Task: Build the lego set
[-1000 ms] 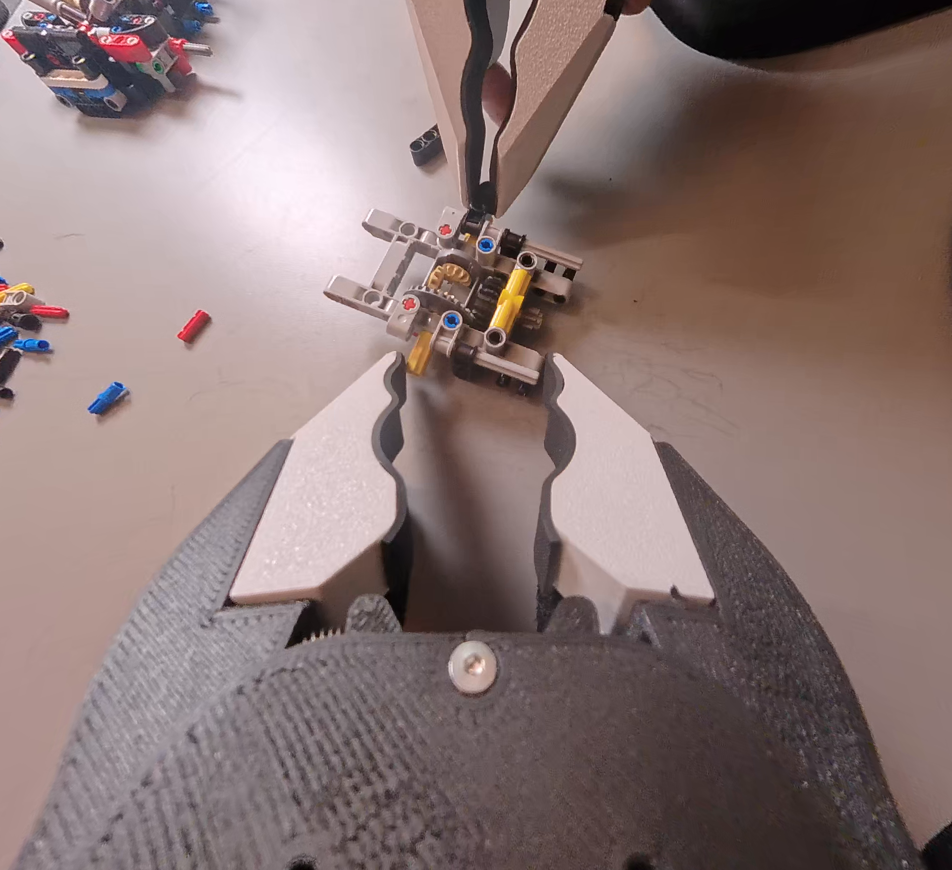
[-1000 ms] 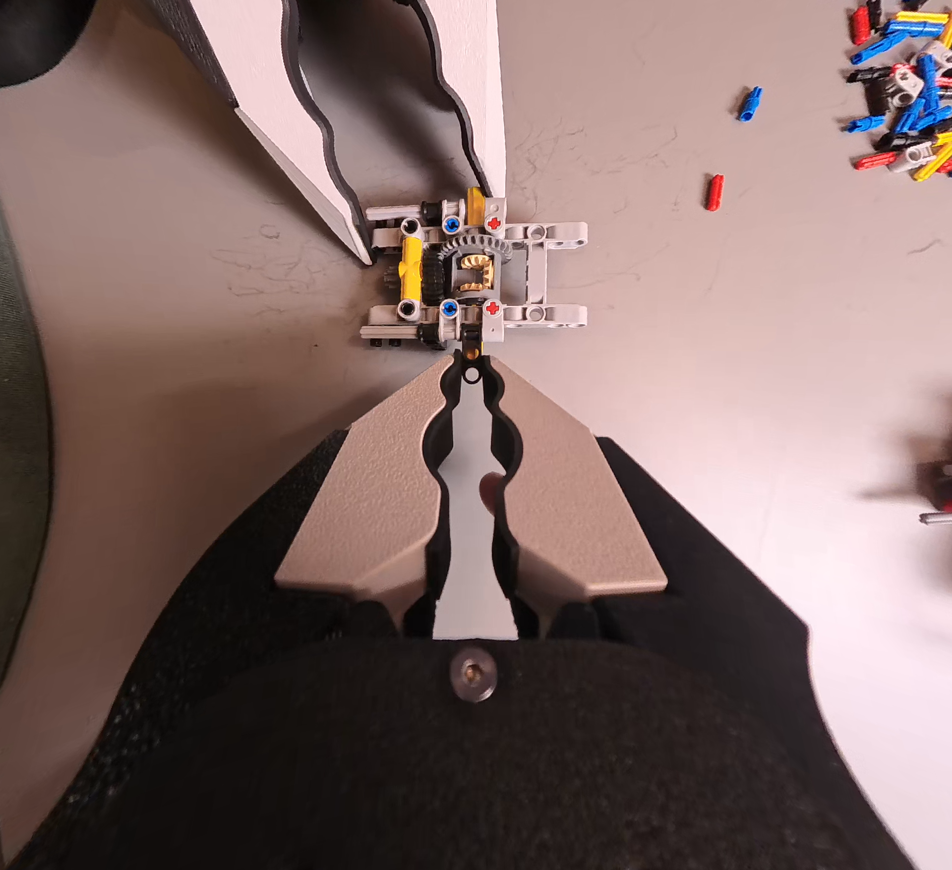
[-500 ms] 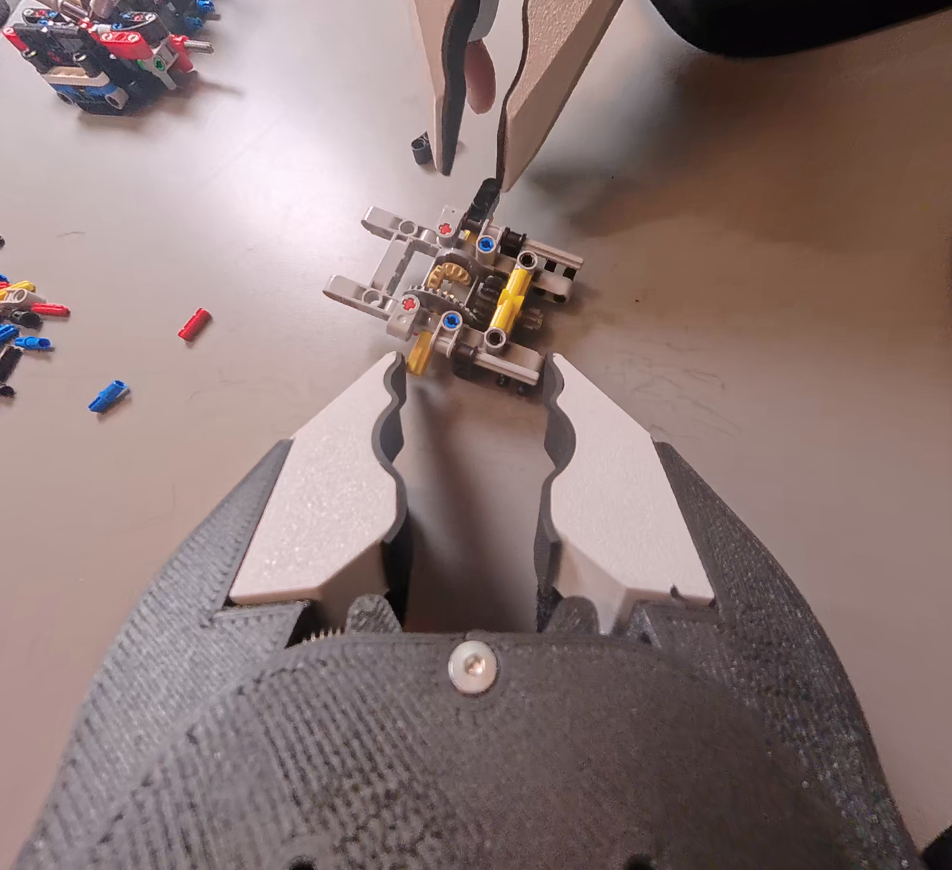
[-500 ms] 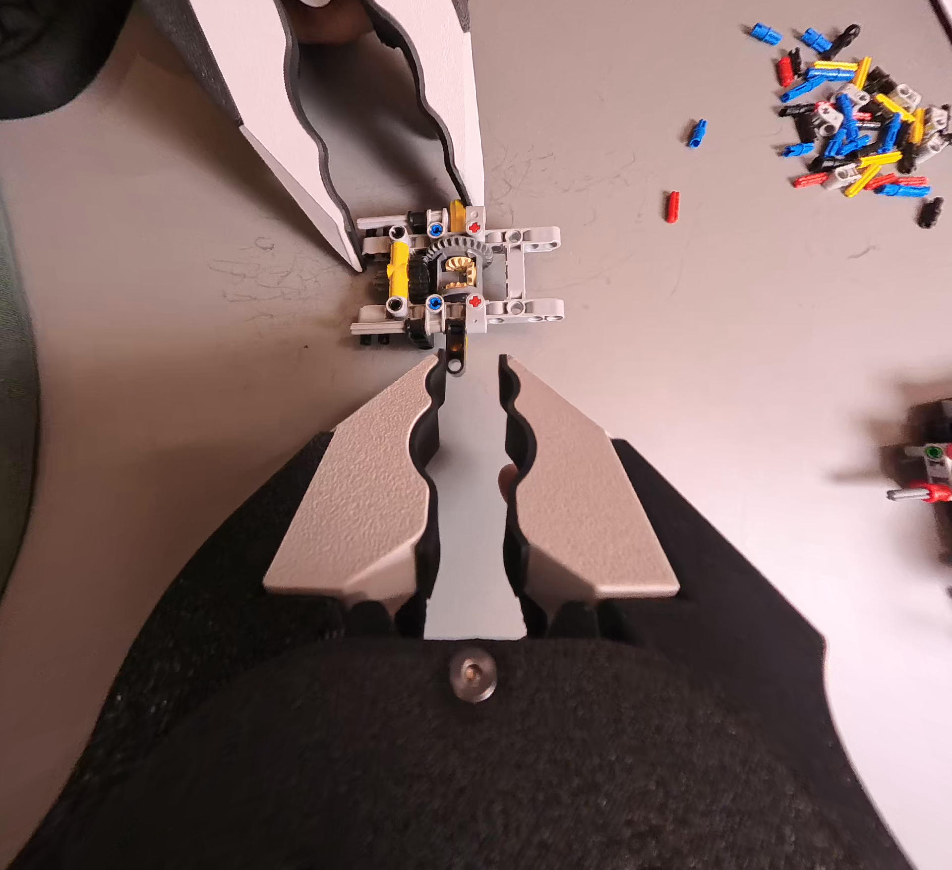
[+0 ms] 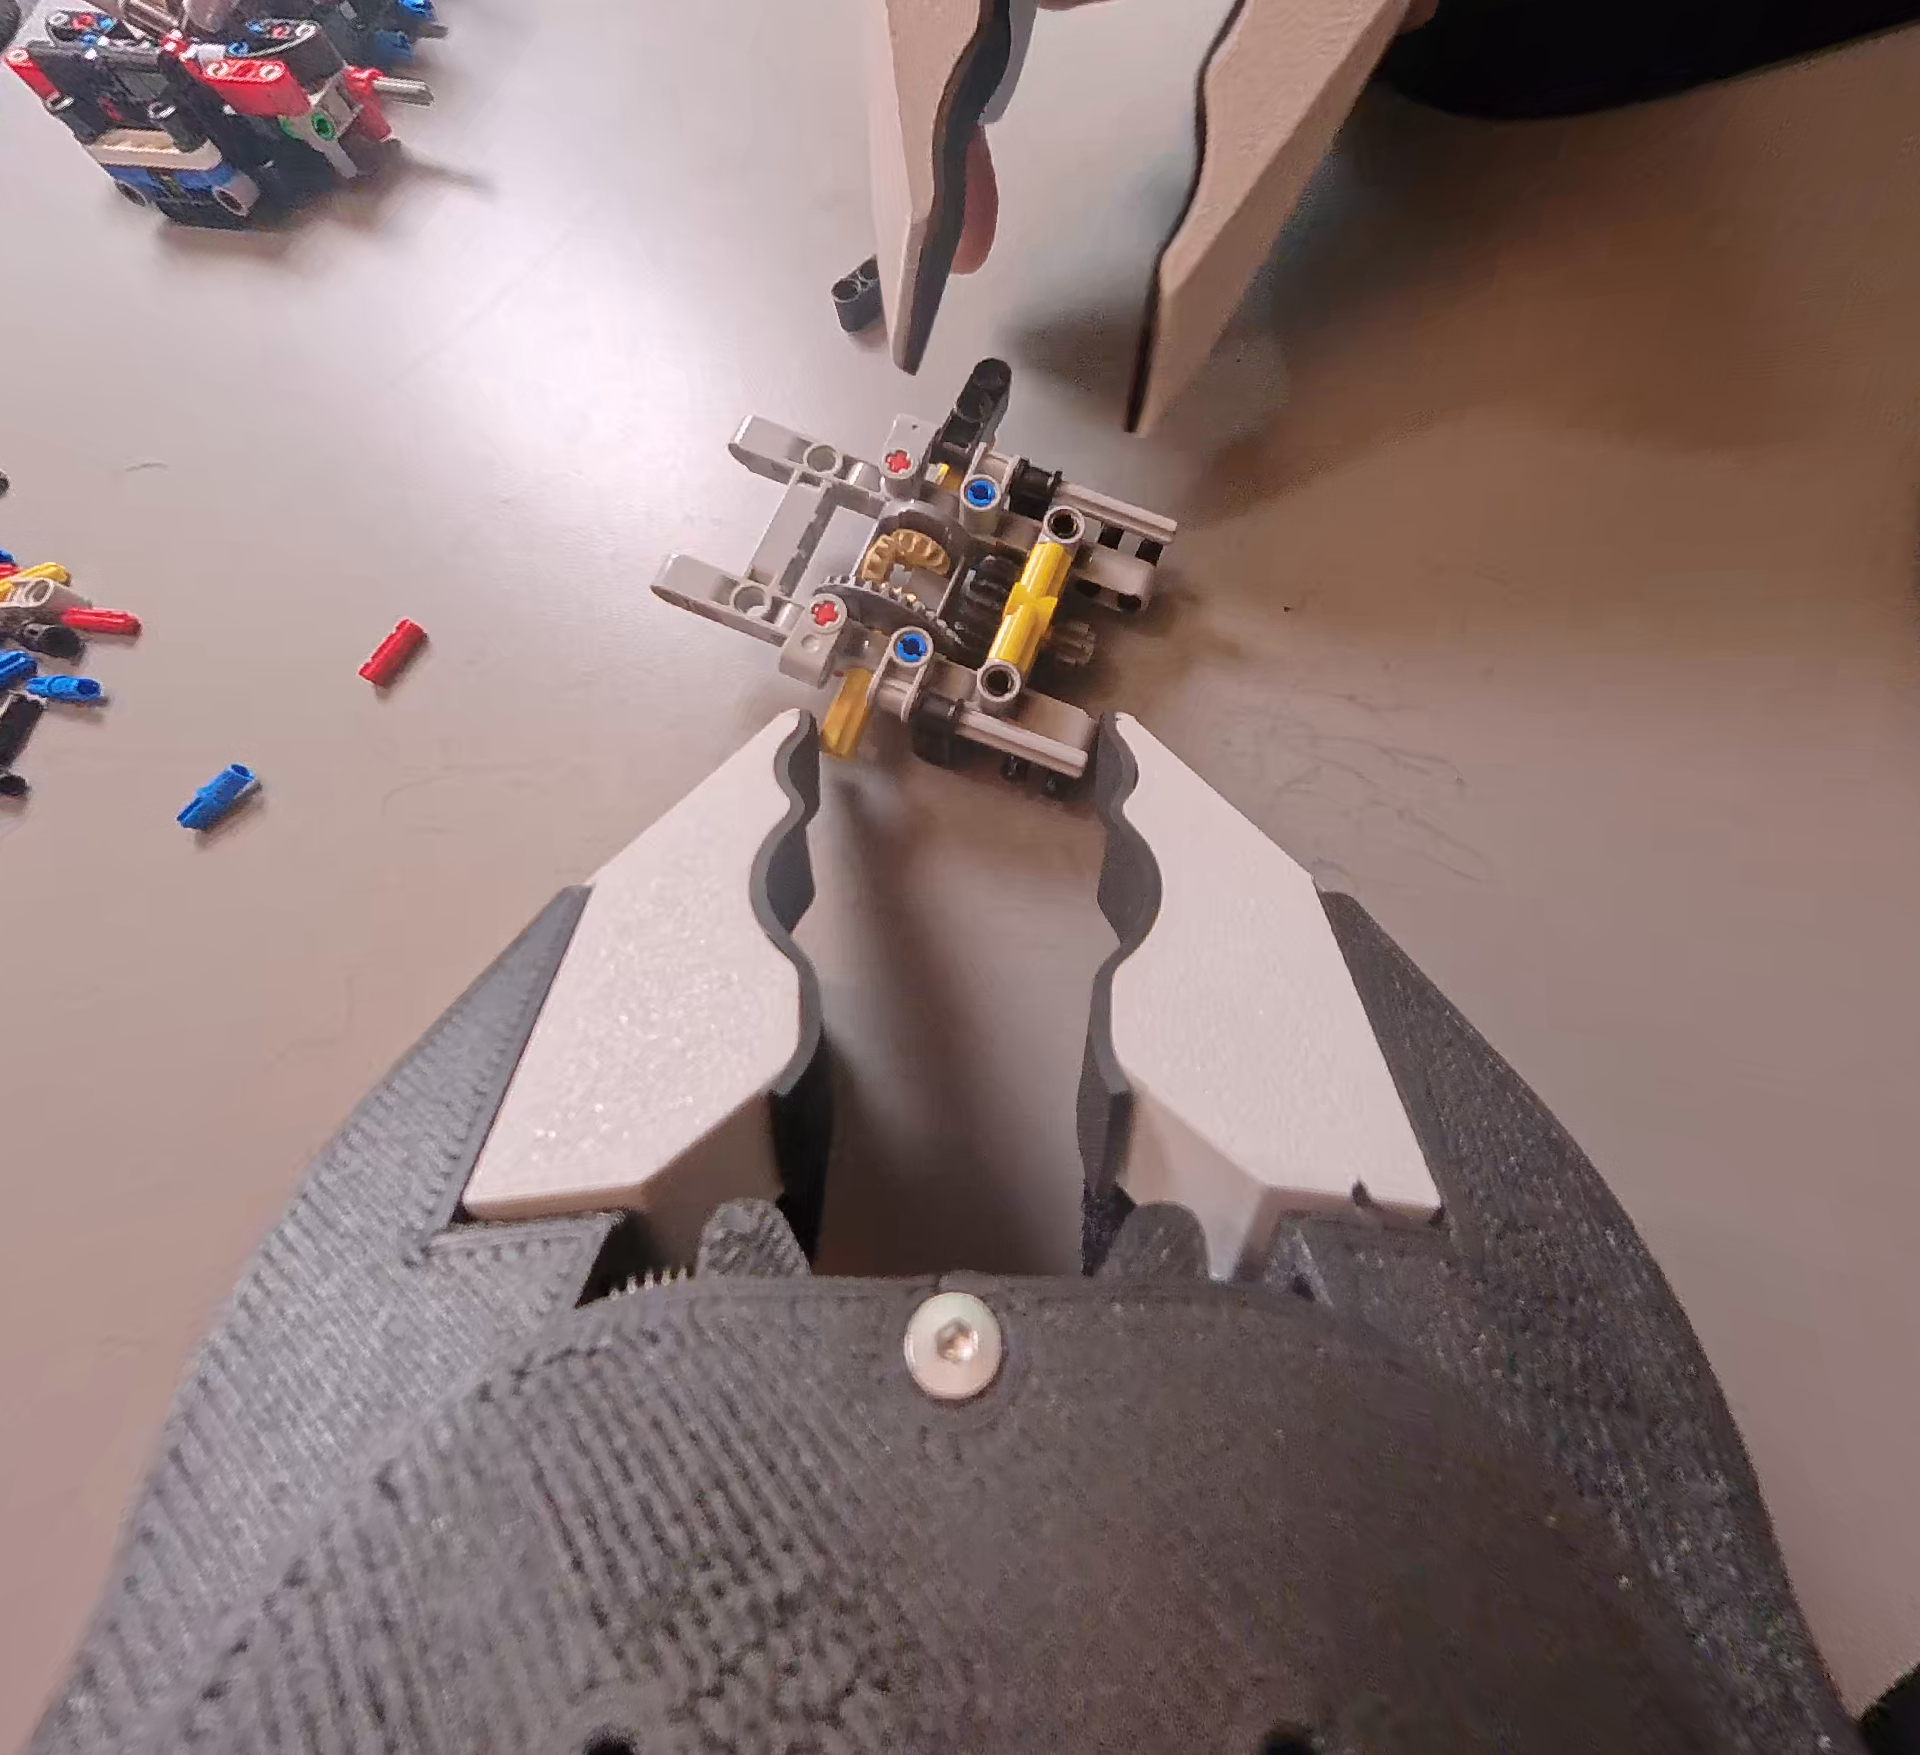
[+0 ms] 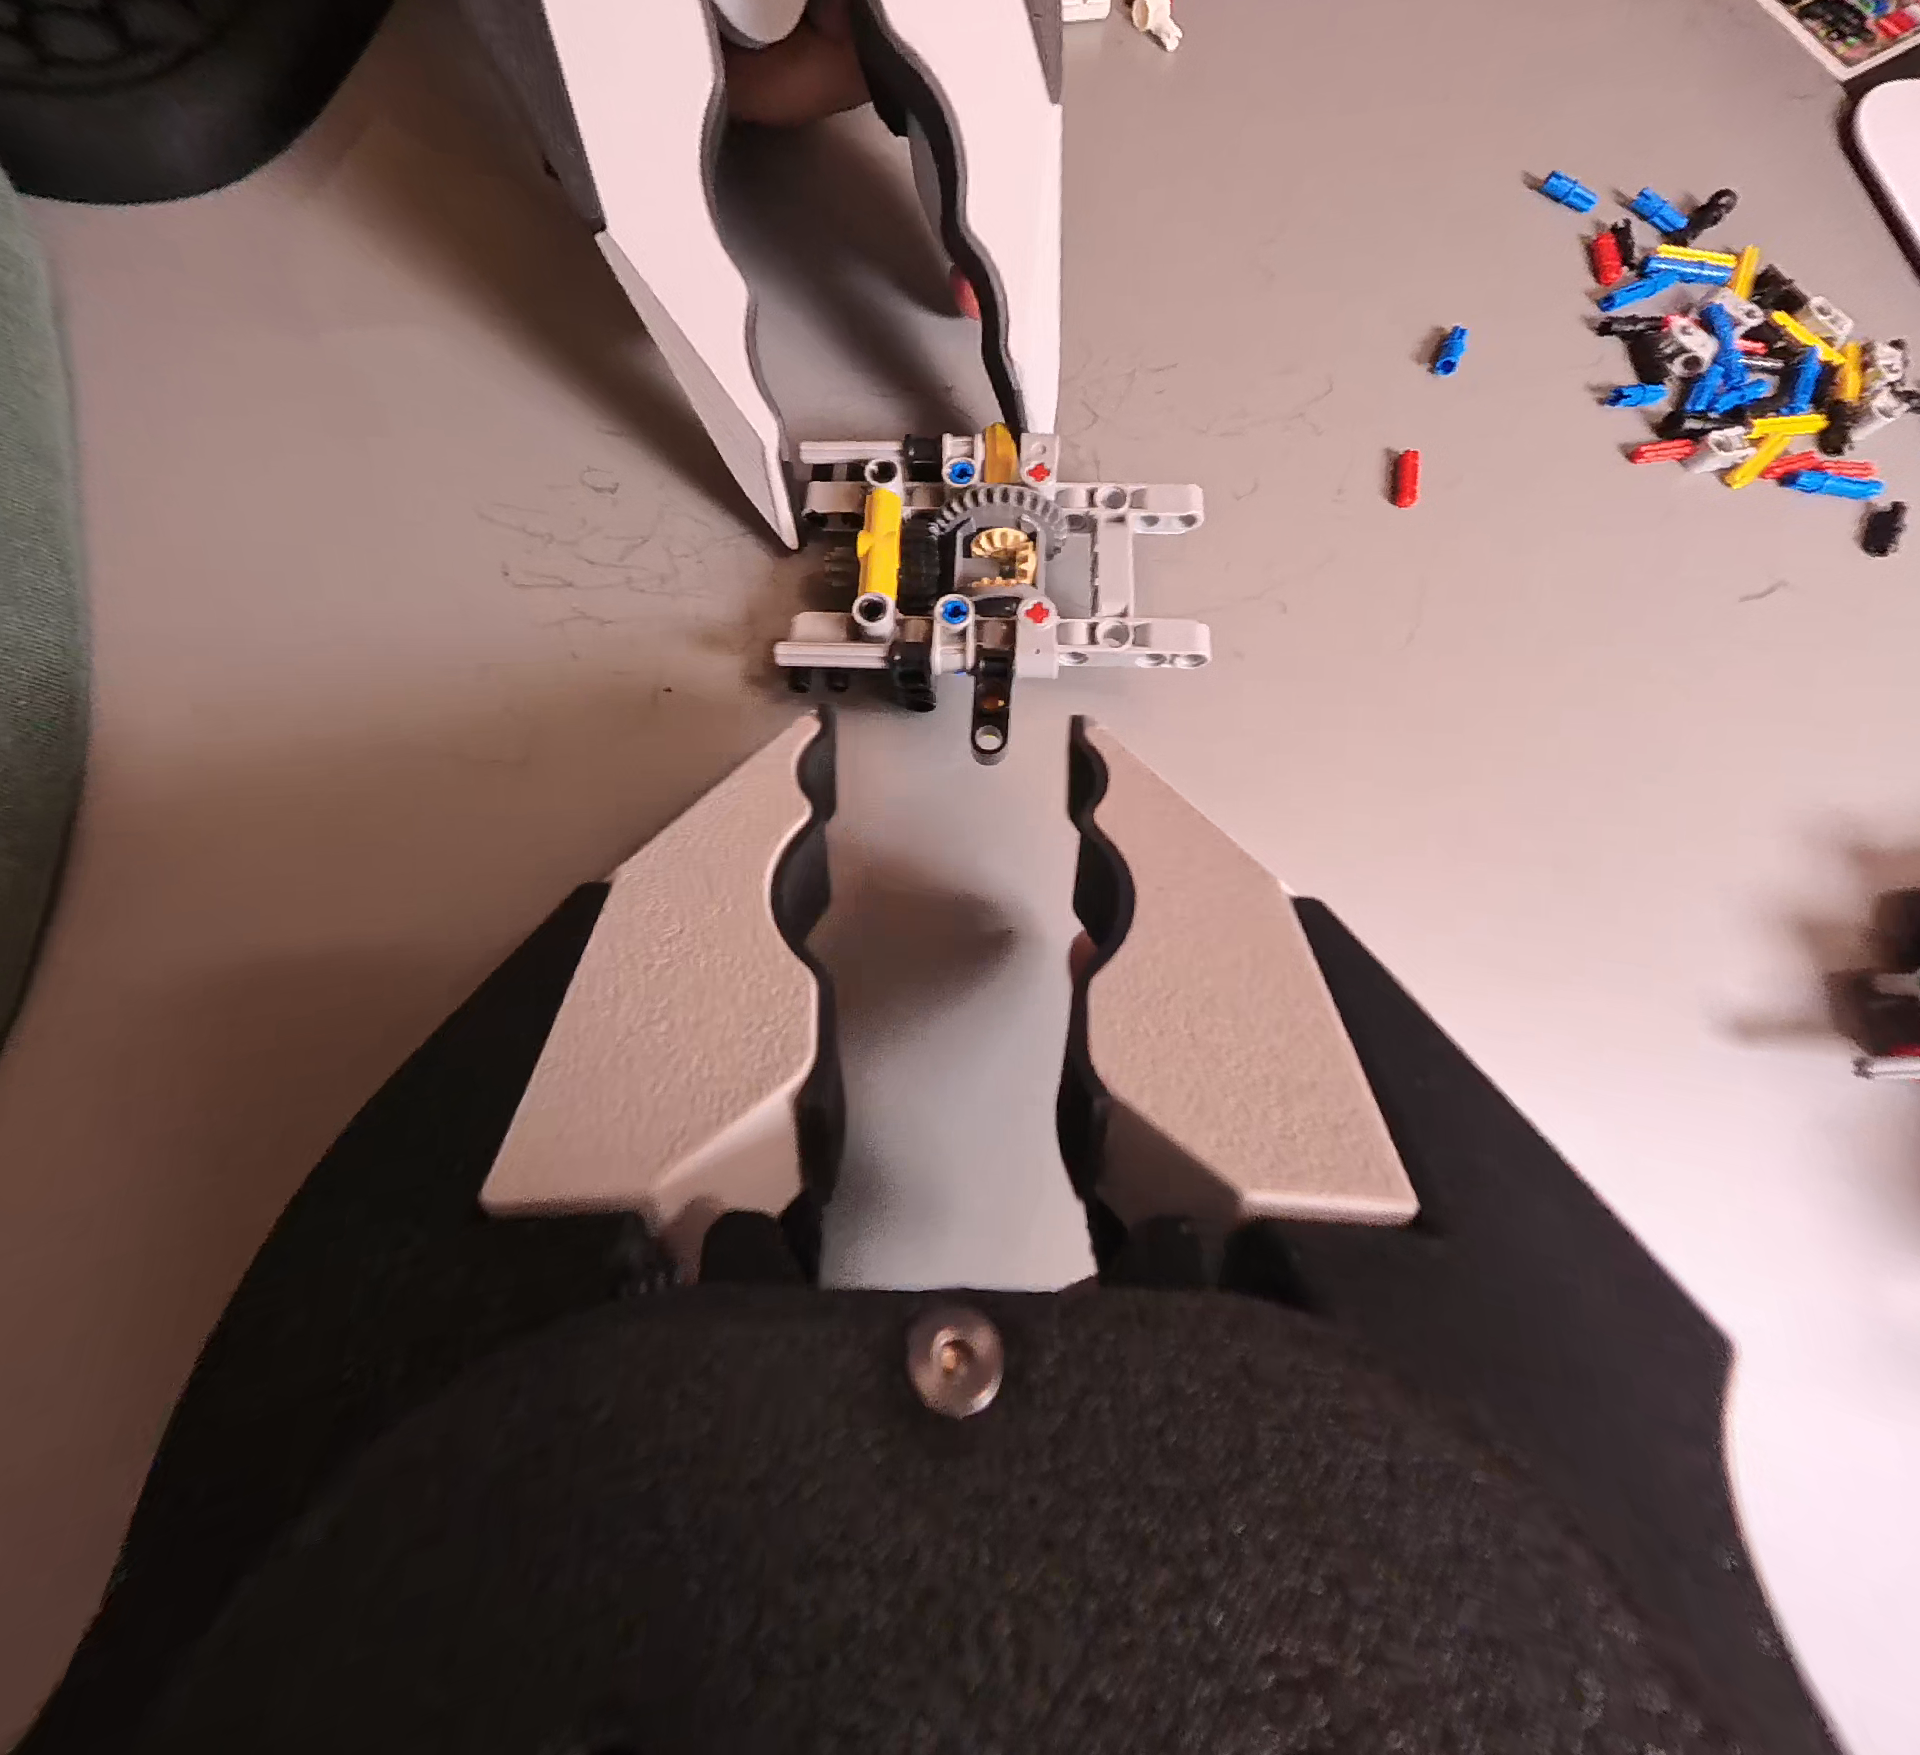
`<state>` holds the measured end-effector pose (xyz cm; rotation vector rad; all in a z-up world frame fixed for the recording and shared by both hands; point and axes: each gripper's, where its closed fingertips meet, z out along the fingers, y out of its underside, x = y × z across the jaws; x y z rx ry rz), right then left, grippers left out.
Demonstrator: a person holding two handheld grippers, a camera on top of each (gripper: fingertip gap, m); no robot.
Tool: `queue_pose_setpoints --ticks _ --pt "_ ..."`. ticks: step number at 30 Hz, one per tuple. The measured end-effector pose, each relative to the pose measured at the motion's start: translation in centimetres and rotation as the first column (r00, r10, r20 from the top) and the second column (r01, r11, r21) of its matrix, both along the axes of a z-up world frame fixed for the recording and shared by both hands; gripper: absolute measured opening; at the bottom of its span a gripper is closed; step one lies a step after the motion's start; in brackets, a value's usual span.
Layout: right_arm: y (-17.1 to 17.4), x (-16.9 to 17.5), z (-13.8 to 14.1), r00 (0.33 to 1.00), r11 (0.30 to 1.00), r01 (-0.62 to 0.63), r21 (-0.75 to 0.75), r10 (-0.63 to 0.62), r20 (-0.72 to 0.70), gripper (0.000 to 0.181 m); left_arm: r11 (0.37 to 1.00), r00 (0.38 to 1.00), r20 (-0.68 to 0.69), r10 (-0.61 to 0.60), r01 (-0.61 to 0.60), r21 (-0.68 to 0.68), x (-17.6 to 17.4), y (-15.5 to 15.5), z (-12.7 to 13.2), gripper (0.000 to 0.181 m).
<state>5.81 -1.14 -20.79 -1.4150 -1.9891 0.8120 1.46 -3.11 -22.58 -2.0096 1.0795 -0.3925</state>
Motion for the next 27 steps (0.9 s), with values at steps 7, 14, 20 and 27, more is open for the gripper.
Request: queue_pose_setpoints --ticks 7,14,20,27 --pt "-0.7 -0.7 -0.9 1.000 1.000 0.002 -0.009 -0.002 -0.022 0.069 1.000 1.000 0.000 0.000 0.000 0.000 0.0 0.0 0.0 0.052" --pt "0.6 -0.2 -0.2 0.998 0.999 0.030 0.012 -0.030 -0.063 0.034 1.000 1.000 0.001 0.000 0.000 -0.002 0.0 0.0 0.0 0.052" --pt "0.7 -0.4 -0.3 0.996 0.999 0.031 0.017 -0.029 -0.079 0.016 1.000 1.000 0.002 -0.001 0.001 -0.004 0.0 0.0 0.0 0.052" --pt "0.7 -0.5 -0.3 0.995 1.000 0.029 0.010 -0.028 -0.091 0.006 1.000 1.000 0.005 -0.006 0.006 -0.007 0.0 -0.1 0.0 0.052"
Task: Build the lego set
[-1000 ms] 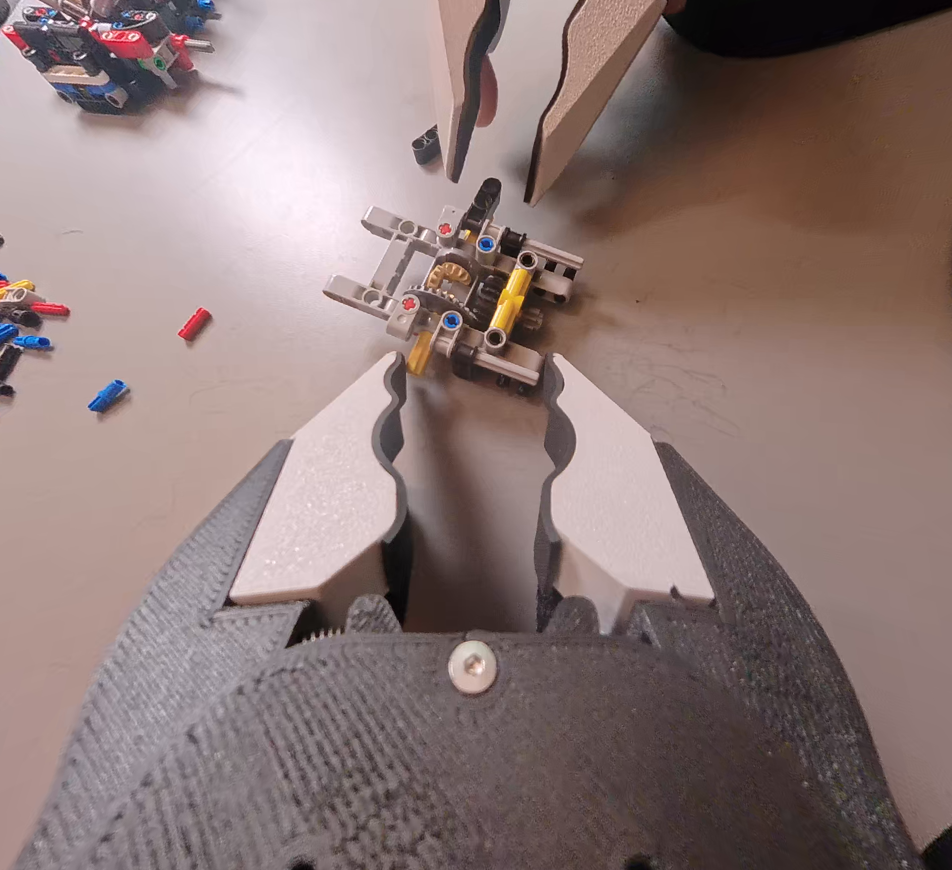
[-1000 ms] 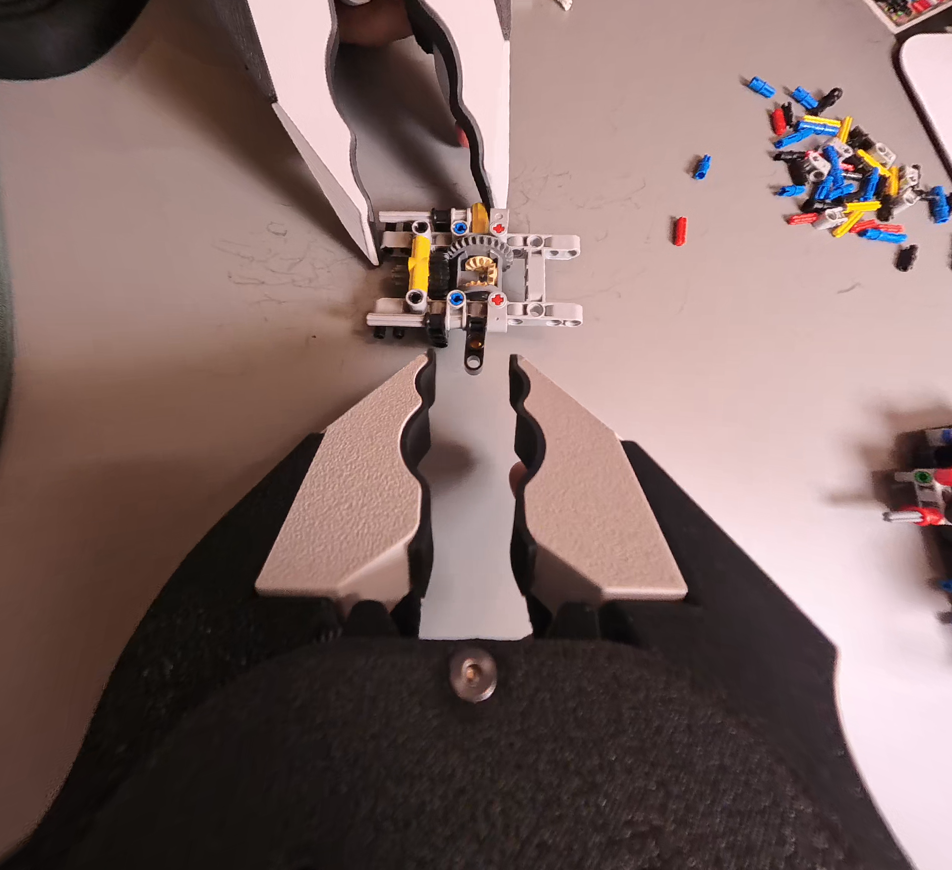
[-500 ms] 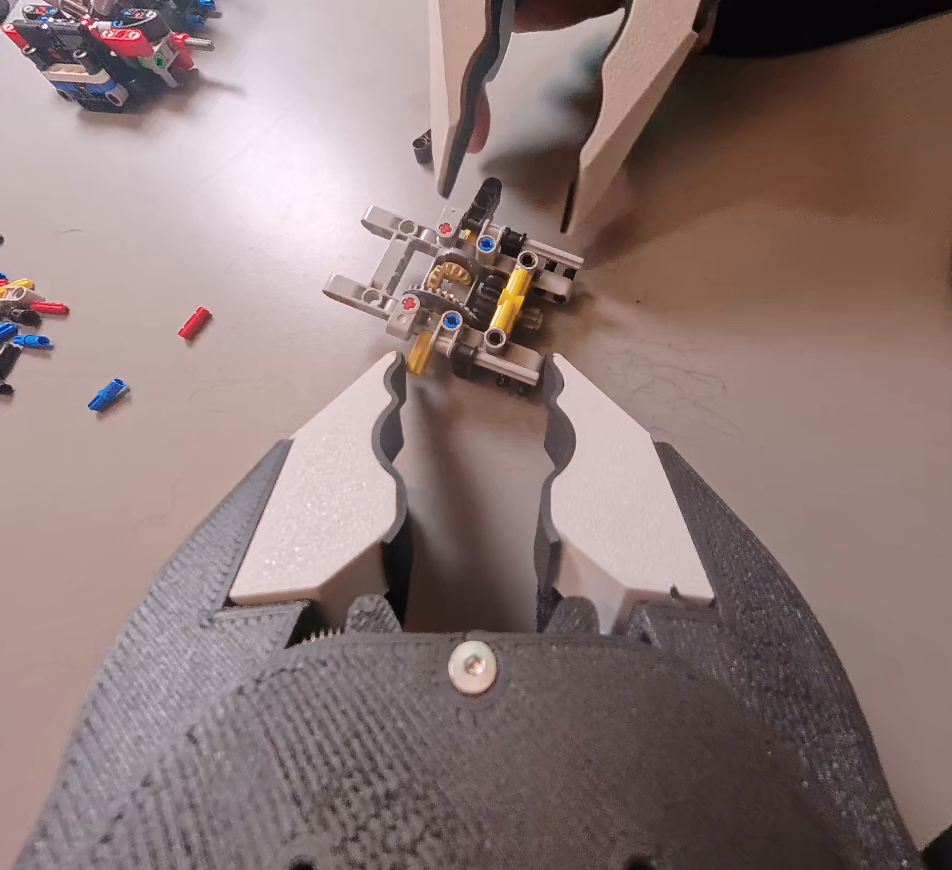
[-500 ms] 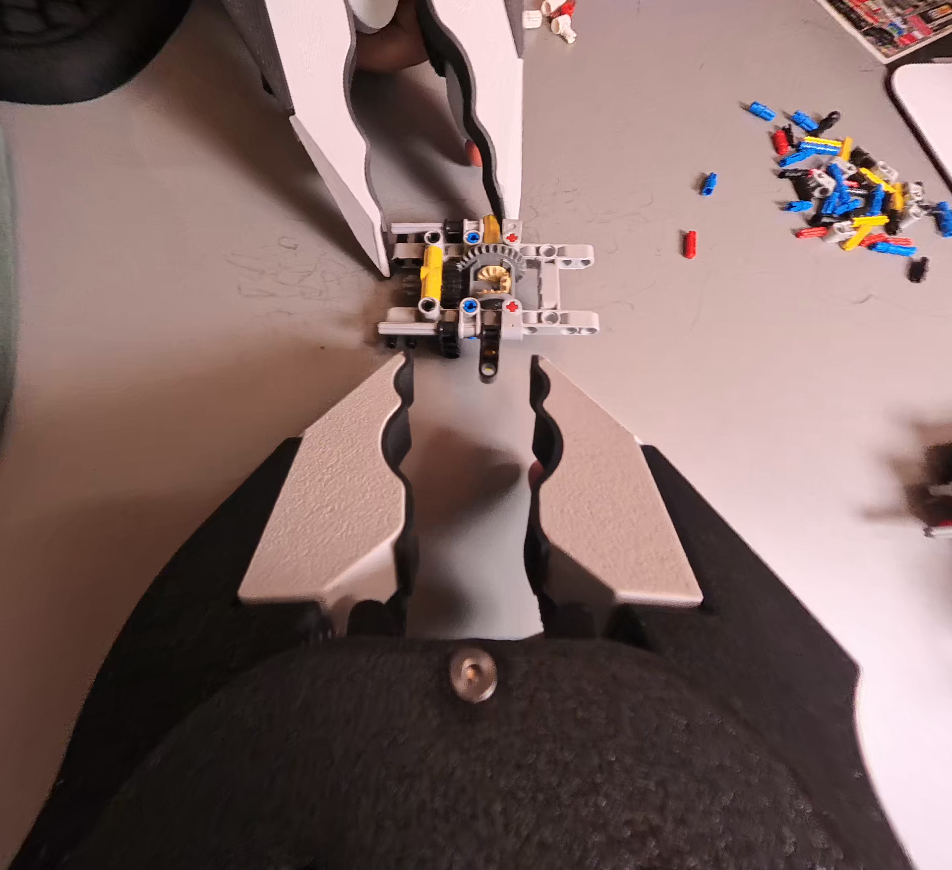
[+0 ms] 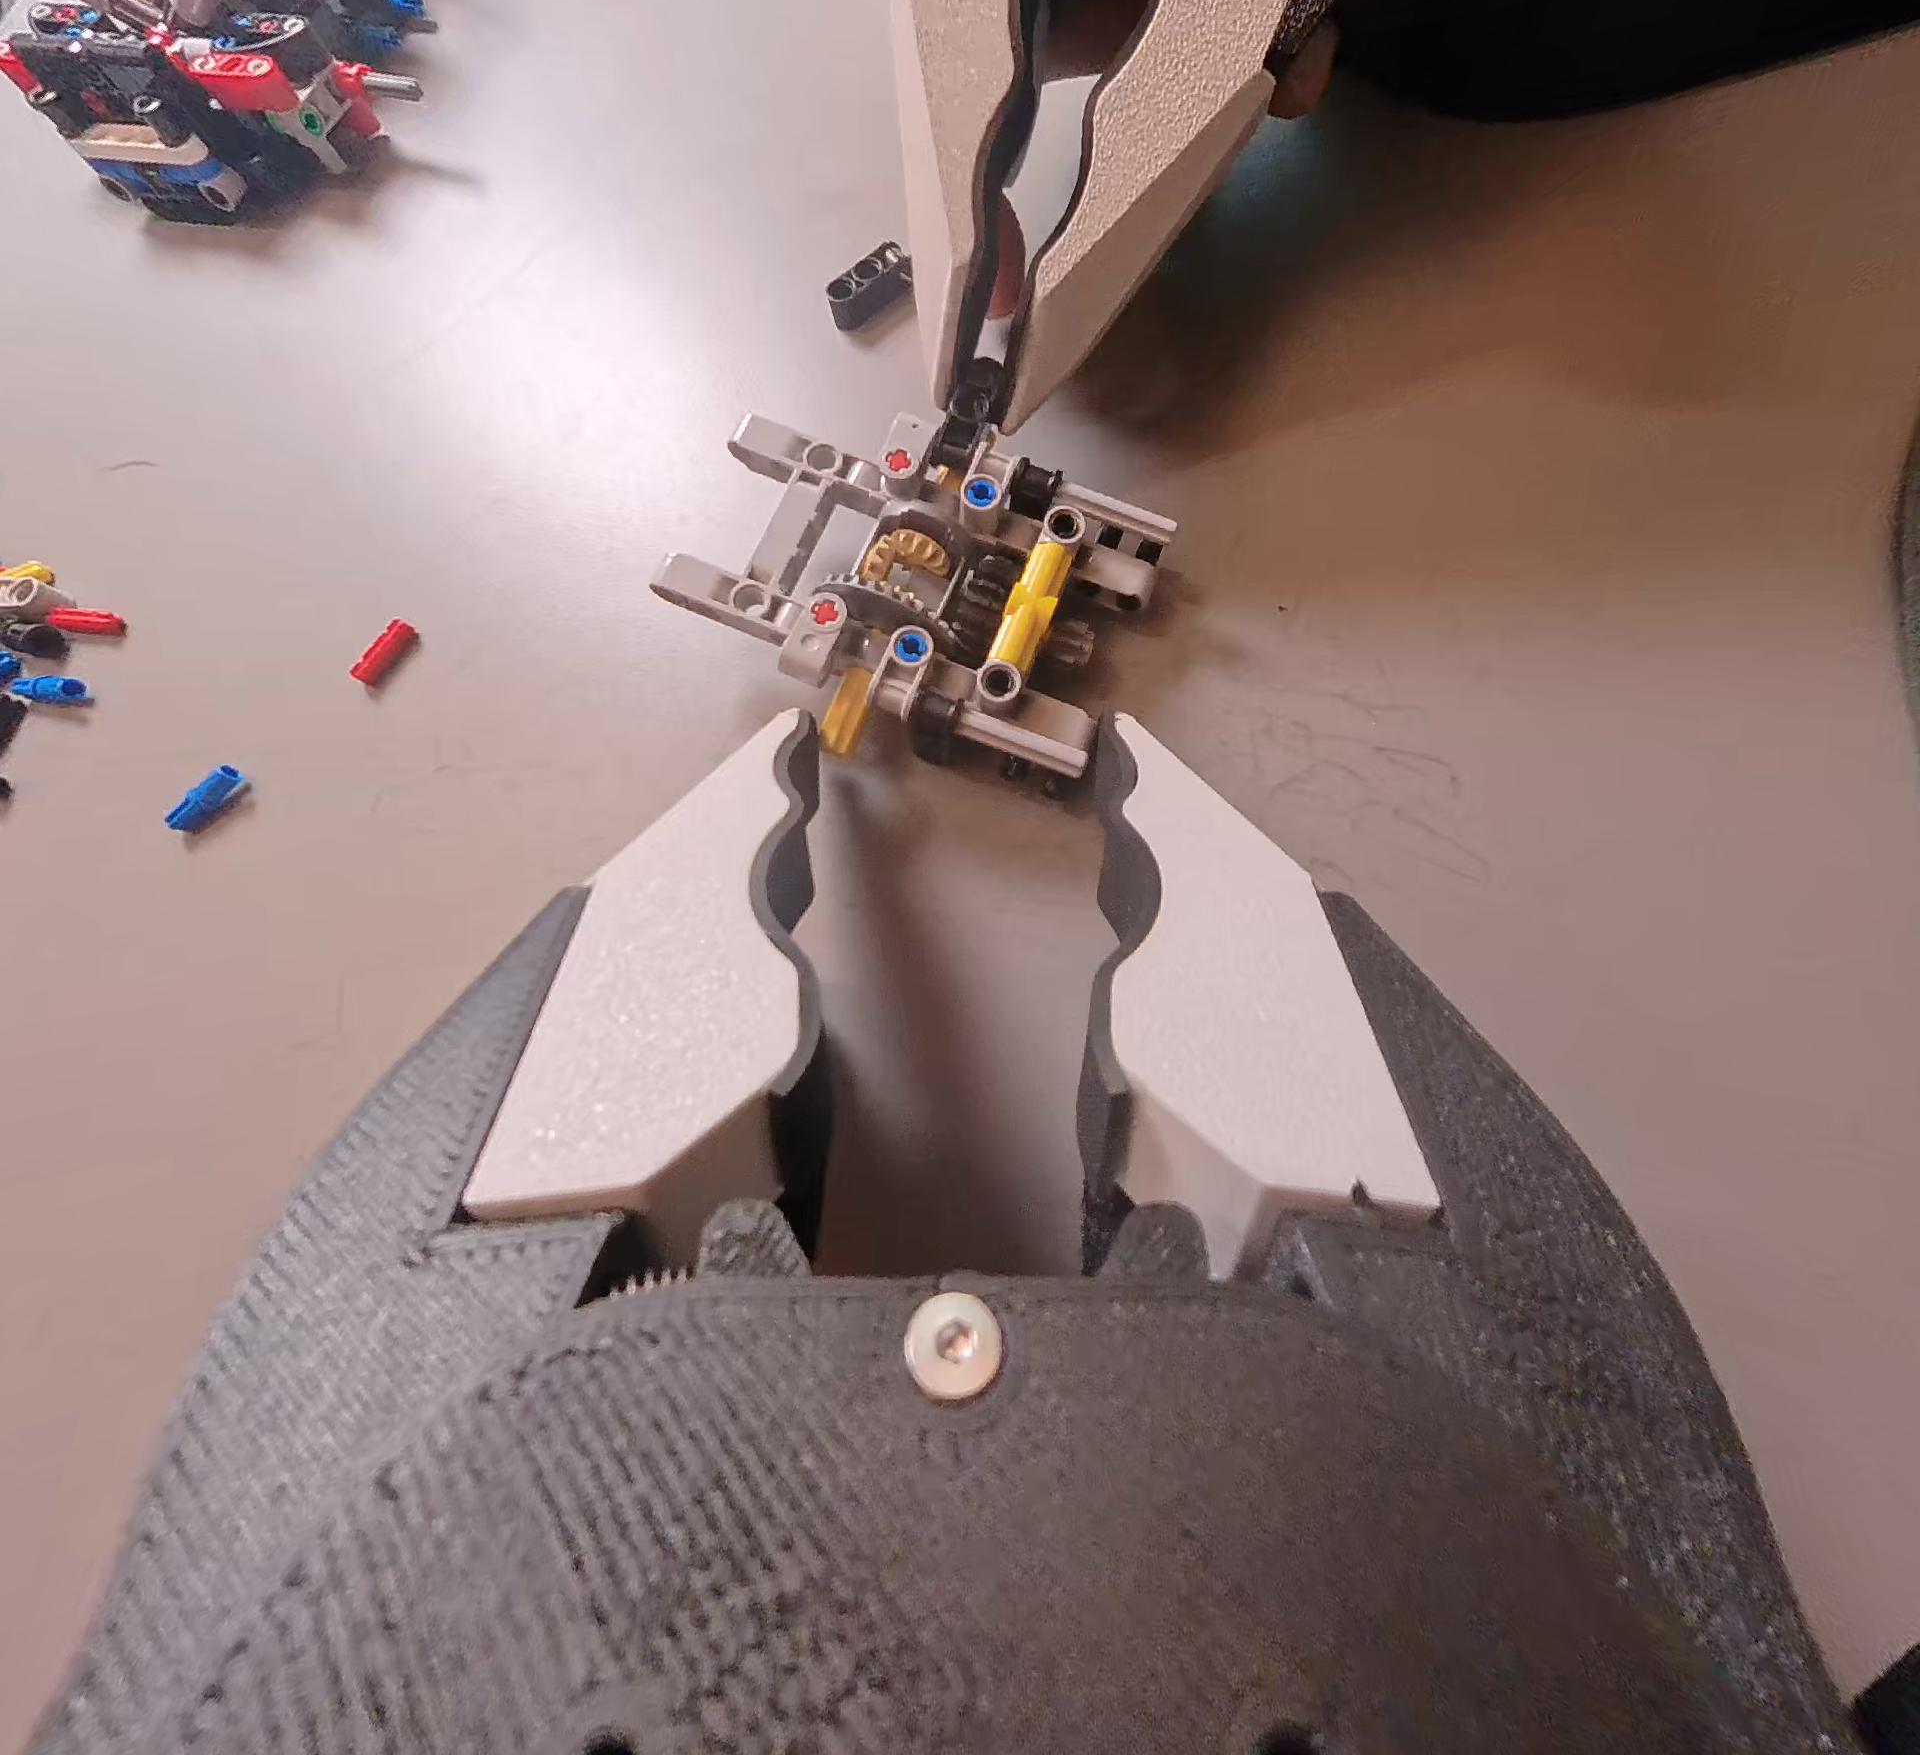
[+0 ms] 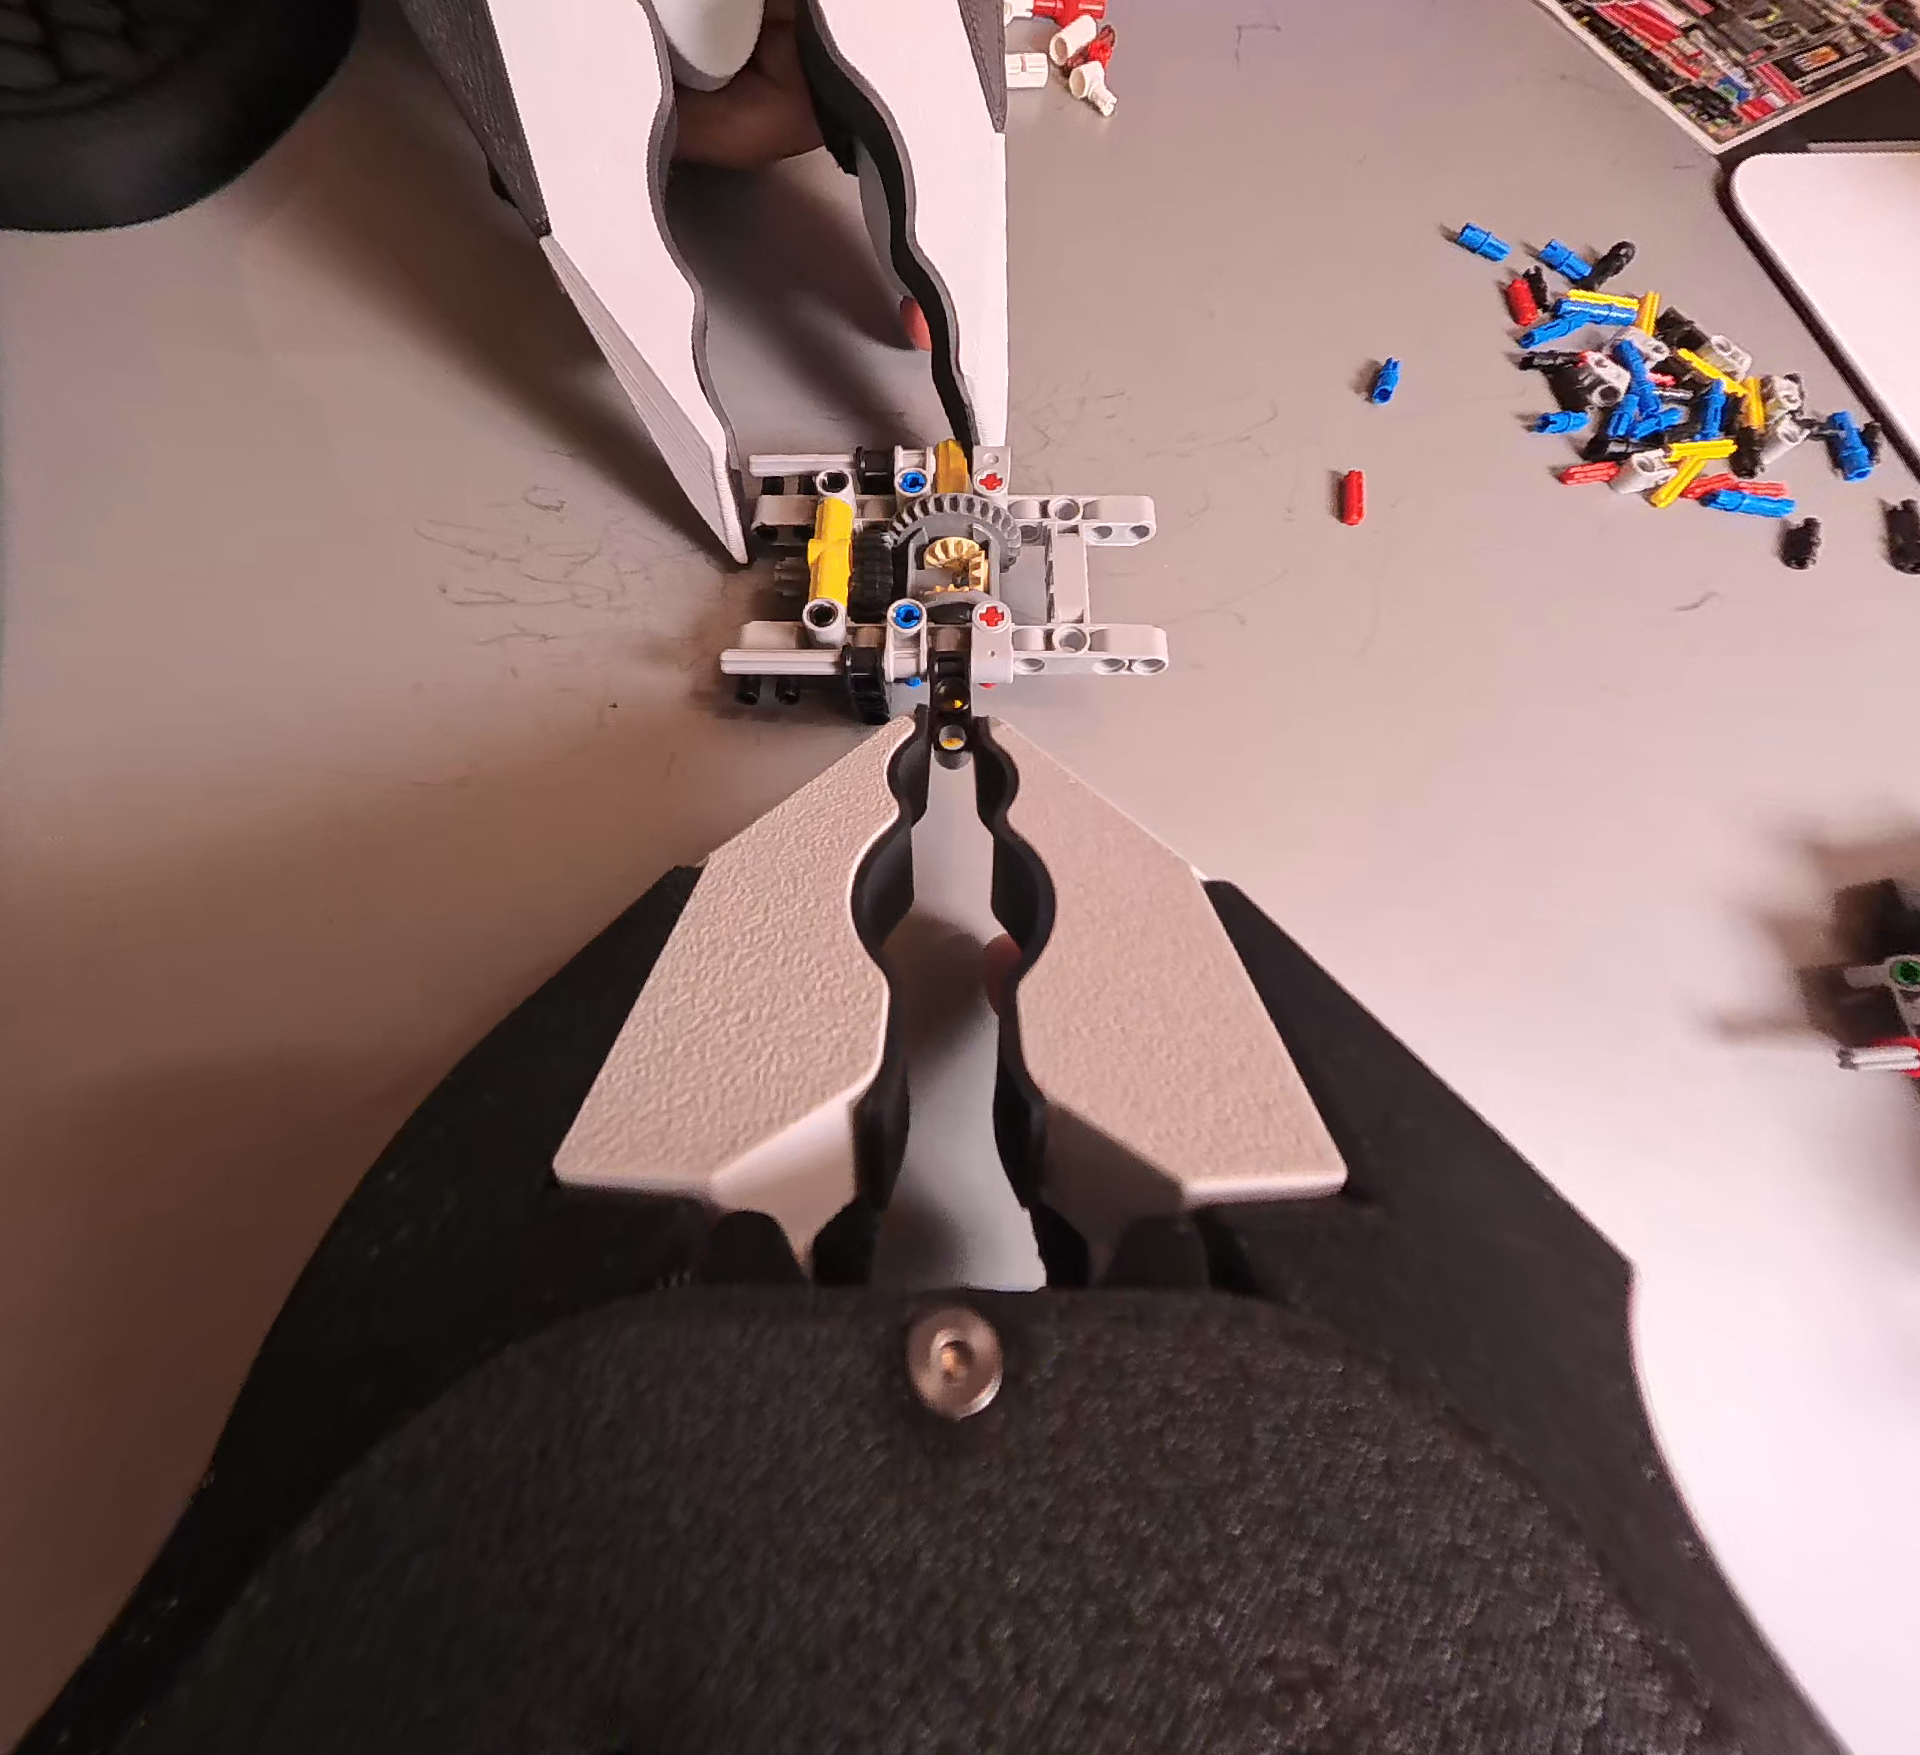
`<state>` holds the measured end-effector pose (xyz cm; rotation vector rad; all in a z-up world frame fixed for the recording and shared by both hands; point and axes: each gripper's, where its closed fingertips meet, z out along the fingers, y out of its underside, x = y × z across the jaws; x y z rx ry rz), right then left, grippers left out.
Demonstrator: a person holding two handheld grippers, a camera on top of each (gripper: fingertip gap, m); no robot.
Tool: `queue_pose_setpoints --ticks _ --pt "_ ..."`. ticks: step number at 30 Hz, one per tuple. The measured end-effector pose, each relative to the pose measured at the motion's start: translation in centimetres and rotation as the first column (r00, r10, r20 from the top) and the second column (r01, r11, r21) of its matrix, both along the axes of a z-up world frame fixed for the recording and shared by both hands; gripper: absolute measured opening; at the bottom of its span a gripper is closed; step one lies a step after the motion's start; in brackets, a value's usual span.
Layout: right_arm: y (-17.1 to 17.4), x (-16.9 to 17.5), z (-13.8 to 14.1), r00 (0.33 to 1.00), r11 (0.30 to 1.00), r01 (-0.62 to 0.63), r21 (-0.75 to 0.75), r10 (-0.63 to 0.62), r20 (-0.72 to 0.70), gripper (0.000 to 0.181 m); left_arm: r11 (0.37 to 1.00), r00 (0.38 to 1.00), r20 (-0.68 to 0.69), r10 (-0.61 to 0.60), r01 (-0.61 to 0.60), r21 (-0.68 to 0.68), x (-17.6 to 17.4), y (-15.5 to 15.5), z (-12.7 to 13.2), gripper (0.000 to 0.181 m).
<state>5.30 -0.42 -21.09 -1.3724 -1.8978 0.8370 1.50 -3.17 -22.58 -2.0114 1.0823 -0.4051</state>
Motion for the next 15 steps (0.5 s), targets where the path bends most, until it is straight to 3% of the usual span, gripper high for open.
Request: queue_pose_setpoints --ticks 15 --pt "0.00 -0.15 0.15 0.999 0.998 0.029 -0.064 -0.031 -0.039 0.006 0.999 1.000 0.013 0.018 -0.018 -0.028 -0.13 0.04 -0.12 0.052"
